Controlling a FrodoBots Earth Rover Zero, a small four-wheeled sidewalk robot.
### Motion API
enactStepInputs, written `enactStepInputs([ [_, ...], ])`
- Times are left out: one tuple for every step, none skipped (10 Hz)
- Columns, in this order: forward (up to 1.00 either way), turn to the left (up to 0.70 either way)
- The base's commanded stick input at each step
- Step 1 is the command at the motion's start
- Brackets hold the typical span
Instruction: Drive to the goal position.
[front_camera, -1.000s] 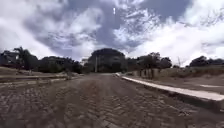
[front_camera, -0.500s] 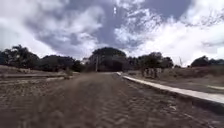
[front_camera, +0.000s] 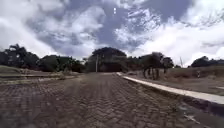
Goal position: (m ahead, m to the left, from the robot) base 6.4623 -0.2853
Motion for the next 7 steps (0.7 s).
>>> enactStepInputs([
  [1.00,0.00],
  [1.00,0.00],
  [1.00,0.00],
  [1.00,0.00],
  [1.00,0.00],
  [1.00,0.00],
  [1.00,0.00],
])
